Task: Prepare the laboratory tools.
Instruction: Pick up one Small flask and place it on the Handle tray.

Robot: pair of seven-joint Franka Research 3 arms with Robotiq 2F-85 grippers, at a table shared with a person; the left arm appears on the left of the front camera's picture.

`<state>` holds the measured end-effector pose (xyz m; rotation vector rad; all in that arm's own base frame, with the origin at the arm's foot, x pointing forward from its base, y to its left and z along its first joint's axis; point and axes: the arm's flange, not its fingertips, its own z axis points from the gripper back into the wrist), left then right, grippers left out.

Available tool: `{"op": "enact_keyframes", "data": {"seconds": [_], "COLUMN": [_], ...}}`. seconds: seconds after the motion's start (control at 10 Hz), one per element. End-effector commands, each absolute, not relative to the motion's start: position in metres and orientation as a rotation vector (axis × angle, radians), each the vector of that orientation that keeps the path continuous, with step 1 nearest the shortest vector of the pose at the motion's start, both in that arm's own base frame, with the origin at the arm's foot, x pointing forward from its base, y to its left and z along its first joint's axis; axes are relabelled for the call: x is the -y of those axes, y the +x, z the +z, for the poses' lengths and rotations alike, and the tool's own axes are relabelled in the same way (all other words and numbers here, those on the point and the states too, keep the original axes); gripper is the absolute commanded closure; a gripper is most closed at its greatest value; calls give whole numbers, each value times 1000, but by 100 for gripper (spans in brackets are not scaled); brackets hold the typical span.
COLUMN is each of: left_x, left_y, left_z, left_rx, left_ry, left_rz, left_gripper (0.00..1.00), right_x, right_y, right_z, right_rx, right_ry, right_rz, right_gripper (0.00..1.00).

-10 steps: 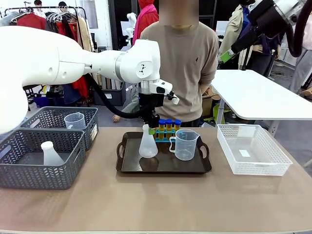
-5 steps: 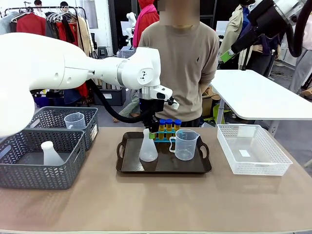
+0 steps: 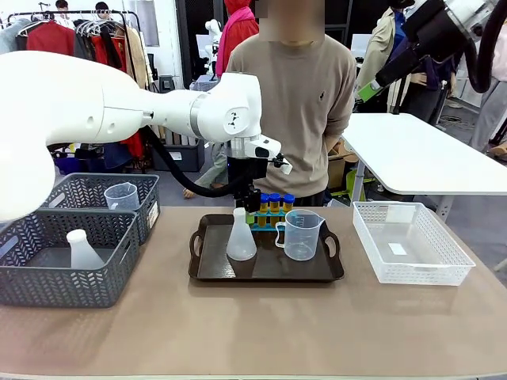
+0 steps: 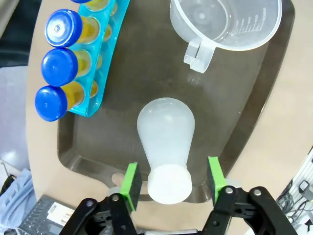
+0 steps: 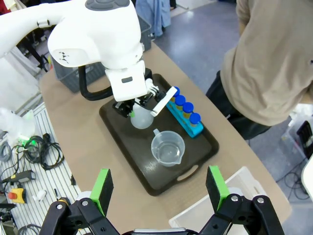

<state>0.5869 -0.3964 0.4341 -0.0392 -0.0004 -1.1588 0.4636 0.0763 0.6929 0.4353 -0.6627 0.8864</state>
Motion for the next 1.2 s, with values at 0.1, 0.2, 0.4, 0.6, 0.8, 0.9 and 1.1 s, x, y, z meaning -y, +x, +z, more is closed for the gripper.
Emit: {"op": "enact_keyframes", "data": {"seconds": [0.1, 0.2, 0.4, 0.6, 0.8, 0.9, 1.1], "left_x": [390, 389, 383, 378, 377, 375, 384], "left_y": [582, 579, 575, 571, 569, 571, 578], "left_z": [448, 455, 467, 478, 486, 486, 488], "left_rx": [34, 49, 85, 113, 136, 132, 117], "left_ry": [-40, -37, -31, -23, -23, -22, -19], "left_rz": [-1163, -1150, -1131, -1119, -1111, -1093, -1133], "left_gripper": [0, 0, 0, 0, 0, 0, 0], "right_x": [-75, -75, -75, -75, -75, -75, -75], "right_y": [463, 463, 463, 463, 463, 463, 463], "right_z": [694, 694, 694, 694, 694, 694, 694], "right_rx": [665, 665, 665, 665, 665, 665, 665], "right_ry": [443, 443, 443, 443, 443, 443, 443], "right_rz": [890, 890, 890, 890, 890, 890, 890], "right_gripper": [0, 0, 0, 0, 0, 0, 0]}}
